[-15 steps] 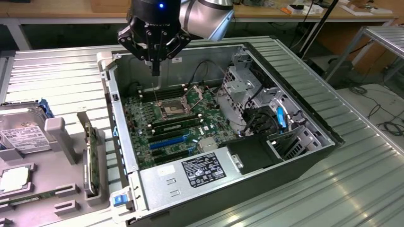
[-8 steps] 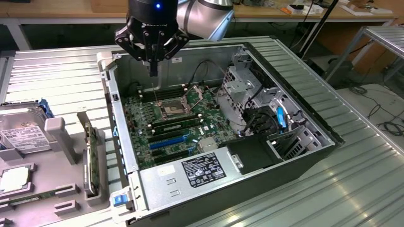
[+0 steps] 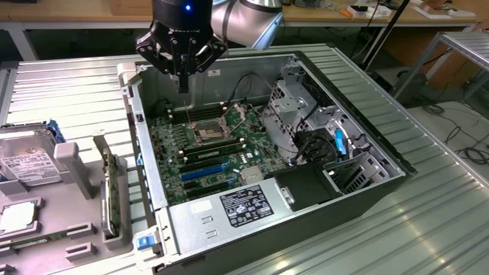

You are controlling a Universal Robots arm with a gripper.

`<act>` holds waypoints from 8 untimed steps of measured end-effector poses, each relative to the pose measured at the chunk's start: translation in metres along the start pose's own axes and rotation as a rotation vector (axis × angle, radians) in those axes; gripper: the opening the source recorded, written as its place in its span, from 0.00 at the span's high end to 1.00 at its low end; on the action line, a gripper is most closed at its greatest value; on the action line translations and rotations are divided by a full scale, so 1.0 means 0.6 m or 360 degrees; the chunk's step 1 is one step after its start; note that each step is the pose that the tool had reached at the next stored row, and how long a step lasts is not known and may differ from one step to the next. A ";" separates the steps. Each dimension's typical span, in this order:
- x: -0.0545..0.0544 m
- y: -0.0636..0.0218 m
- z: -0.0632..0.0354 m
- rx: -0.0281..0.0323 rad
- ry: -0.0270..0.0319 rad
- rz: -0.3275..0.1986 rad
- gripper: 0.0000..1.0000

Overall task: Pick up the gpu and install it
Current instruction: 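Reach for the gpu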

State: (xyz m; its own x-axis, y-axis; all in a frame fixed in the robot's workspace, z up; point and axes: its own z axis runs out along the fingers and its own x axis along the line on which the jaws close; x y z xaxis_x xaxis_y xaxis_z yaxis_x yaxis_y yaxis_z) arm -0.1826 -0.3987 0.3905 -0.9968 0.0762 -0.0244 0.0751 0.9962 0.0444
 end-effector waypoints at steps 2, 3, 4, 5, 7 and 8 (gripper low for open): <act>0.002 0.000 0.000 0.00000 -0.00001 0.0000 0.89; 0.003 0.000 0.000 0.00000 0.00000 0.0000 0.89; 0.004 0.000 0.000 0.00001 0.00000 0.0000 0.89; 0.005 0.000 0.001 0.00000 0.00000 0.0000 0.89; 0.007 -0.001 0.001 0.00001 0.00000 0.0000 0.89; 0.009 -0.001 0.001 -0.00001 -0.00001 0.0000 0.89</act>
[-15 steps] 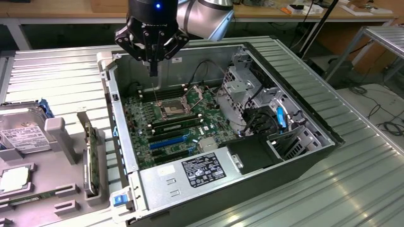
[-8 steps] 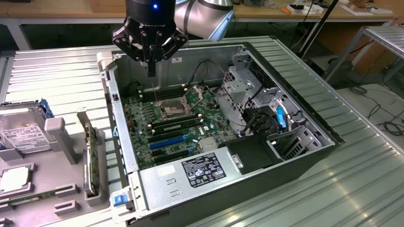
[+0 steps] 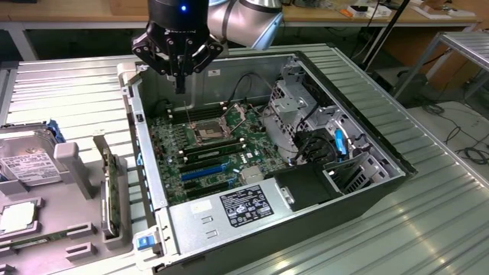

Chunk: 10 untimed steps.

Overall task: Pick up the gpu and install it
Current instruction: 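Reach for the gpu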

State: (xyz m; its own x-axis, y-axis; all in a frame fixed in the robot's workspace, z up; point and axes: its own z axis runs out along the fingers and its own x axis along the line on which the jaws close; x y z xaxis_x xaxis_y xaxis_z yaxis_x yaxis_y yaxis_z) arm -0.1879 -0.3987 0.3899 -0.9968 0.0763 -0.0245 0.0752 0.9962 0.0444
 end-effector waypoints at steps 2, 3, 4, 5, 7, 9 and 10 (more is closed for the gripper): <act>0.002 0.000 0.000 0.00001 0.00001 0.0000 0.89; 0.003 0.000 0.000 0.00001 0.00000 0.0000 0.89; 0.005 0.000 0.000 0.00002 0.00001 0.0000 0.89; 0.006 0.000 0.000 0.00002 0.00001 0.0000 0.89; 0.014 -0.001 0.000 0.00001 0.00001 0.0000 0.89; 0.021 -0.002 0.000 0.00001 0.00000 0.0000 0.89; 0.023 -0.002 0.000 0.00002 0.00001 0.0000 0.89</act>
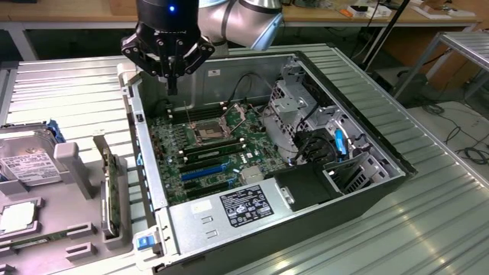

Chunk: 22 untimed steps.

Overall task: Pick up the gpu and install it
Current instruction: 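Reach for the gpu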

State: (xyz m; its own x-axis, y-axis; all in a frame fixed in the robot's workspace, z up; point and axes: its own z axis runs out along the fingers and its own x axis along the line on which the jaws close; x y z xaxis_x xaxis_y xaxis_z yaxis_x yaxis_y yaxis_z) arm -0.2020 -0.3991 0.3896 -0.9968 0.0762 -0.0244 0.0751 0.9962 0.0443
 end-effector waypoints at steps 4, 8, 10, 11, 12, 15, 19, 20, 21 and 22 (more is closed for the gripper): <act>0.015 -0.002 0.000 -0.00001 -0.00001 0.0000 0.89; 0.023 -0.002 0.000 -0.00001 -0.00001 0.0000 0.89; 0.024 -0.003 0.000 -0.00001 -0.00001 0.0000 0.89; 0.030 -0.003 0.000 -0.00001 -0.00001 0.0000 0.89; 0.035 -0.003 -0.001 -0.00001 -0.00001 0.0000 0.89; 0.050 -0.006 -0.001 0.00000 -0.00001 0.0000 0.89; 0.082 -0.014 -0.001 -0.00001 -0.00001 0.0000 0.89; 0.089 -0.016 -0.001 -0.00002 -0.00002 0.0000 0.89; 0.096 -0.018 -0.001 -0.00002 -0.00002 0.0000 0.89; 0.101 -0.020 -0.001 -0.00001 -0.00001 0.0000 0.89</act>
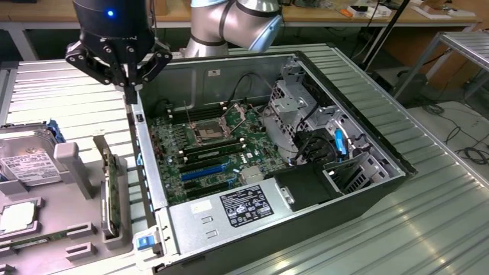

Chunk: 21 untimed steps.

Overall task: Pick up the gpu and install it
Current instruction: 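Reach for the gpu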

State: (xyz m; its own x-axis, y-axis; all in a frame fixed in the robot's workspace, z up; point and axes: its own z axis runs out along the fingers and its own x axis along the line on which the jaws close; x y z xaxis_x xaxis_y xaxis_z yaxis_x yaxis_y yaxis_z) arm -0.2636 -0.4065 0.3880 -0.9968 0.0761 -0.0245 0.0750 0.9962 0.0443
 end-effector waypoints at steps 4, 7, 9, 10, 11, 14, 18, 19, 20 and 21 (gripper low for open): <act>0.015 -0.005 0.000 -0.00001 -0.00001 0.0000 0.89; 0.027 -0.010 0.000 0.00000 0.00001 0.0000 0.89; 0.036 -0.013 0.001 -0.00001 -0.00001 0.0000 0.89; 0.042 -0.016 0.001 -0.00002 -0.00001 0.0000 0.89; 0.049 -0.019 0.001 -0.00001 -0.00001 0.0000 0.89; 0.059 -0.023 0.001 -0.00001 0.00000 0.0000 0.89; 0.073 -0.027 0.002 0.00000 0.00000 0.0000 0.89; 0.078 -0.029 0.002 0.00000 -0.00001 0.0000 0.89; 0.082 -0.030 0.002 0.00000 0.00000 0.0000 0.89; 0.087 -0.032 0.003 -0.00001 -0.00001 0.0000 0.89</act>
State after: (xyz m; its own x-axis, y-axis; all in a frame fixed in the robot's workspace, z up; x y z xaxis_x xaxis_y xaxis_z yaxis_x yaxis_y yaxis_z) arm -0.3170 -0.4213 0.3844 -0.9968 0.0763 -0.0245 0.0751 0.9962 0.0444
